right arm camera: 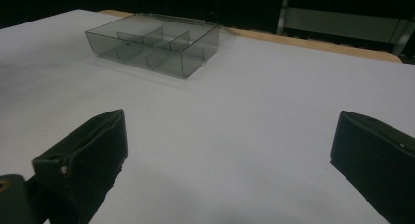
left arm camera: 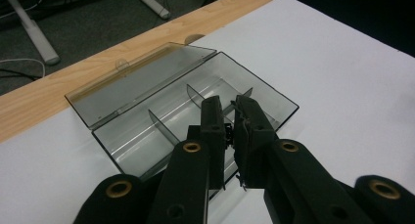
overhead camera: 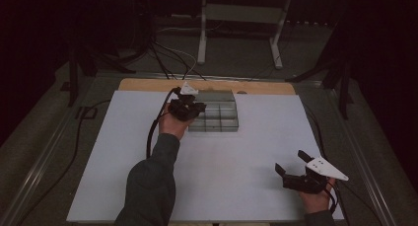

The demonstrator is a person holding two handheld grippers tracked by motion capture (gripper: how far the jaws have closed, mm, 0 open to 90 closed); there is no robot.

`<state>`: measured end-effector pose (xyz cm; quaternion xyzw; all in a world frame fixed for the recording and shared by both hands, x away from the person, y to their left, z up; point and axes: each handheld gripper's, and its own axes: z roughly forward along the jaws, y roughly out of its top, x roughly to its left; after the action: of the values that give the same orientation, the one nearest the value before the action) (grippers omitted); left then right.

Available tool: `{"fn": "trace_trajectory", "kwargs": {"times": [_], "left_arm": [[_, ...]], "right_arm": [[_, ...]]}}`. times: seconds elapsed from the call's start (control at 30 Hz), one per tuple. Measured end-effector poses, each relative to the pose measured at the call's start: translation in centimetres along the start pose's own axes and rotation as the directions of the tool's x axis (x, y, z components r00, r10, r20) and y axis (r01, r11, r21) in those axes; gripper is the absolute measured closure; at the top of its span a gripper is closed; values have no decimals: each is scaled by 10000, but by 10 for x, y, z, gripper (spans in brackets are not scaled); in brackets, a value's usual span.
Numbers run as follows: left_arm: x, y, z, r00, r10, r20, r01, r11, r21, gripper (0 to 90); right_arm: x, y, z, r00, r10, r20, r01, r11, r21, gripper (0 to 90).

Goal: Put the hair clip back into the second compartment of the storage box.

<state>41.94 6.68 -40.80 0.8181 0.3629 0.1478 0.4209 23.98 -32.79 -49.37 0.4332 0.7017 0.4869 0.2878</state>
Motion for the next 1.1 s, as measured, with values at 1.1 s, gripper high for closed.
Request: {"fn": "trace_trajectory", "kwargs": {"times": [1.1], "left_arm": [[10, 20, 34, 9979, -509, -398, 505, 9987, -105, 846]], "right_arm": [[-4, -1, 0, 9995, 325, 23, -325, 9994, -104, 5]]}}
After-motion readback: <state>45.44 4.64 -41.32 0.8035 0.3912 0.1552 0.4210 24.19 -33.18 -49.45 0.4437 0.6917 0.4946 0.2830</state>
